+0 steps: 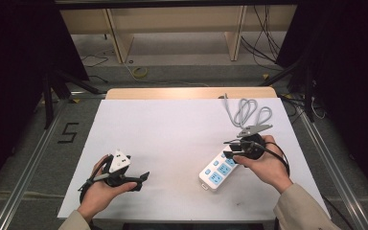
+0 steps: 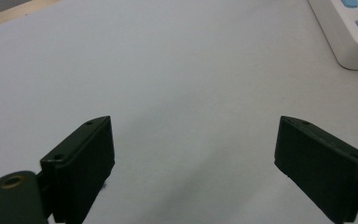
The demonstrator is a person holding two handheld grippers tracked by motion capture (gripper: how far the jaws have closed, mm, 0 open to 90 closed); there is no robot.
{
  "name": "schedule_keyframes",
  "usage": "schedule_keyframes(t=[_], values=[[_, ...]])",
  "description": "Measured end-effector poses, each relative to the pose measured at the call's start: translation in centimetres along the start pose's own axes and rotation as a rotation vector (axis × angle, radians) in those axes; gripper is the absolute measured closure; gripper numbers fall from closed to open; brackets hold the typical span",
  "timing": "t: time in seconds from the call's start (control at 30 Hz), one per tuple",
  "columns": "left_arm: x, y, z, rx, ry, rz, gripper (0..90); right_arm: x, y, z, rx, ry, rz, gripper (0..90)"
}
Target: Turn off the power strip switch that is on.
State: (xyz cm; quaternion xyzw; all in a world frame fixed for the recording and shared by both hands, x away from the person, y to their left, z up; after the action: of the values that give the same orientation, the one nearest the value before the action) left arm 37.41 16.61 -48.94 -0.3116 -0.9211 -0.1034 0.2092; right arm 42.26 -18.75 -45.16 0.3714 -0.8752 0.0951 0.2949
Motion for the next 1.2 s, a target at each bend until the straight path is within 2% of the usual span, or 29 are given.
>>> schedule_keyframes(t=[0.17, 0.53, 0.73, 0.87, 1.2], values=[[0.0, 0.0, 0.0, 0.0, 0.002, 0.0, 11.4, 0.5, -0.3, 0.5, -0.001, -0.031, -0.005, 50.3], [0.1, 0.0, 0.1, 0.002, -0.001, 0.0, 11.5, 1.6, -0.8, 2.3, -0.009, -0.095, -0.024, 37.8], [0.1, 0.0, 0.1, -0.001, 0.002, 0.001, 11.5, 2.7, -1.0, 3.3, -0.004, -0.143, -0.007, 32.0], [0.1, -0.1, 0.1, 0.0, 0.006, 0.003, 11.5, 3.3, -0.9, 3.9, -0.001, -0.173, 0.002, 29.7], [0.2, -0.1, 0.2, 0.001, 0.005, 0.005, 11.9, 4.1, -0.8, 5.1, 0.014, -0.202, 0.026, 28.3]])
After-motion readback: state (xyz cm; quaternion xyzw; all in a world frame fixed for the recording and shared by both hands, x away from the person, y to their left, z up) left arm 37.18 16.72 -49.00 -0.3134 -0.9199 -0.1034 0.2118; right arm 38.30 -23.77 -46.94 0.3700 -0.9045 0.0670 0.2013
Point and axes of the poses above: each handheld gripper's, and its own axes: x roughly backward along the jaws, z roughly out of its underside, y roughly to its left, the point moved 6 cm from there along -x, roughly forward along the jaws, and after that the axes turned 10 degrees about -y, right-handed, at the moved point
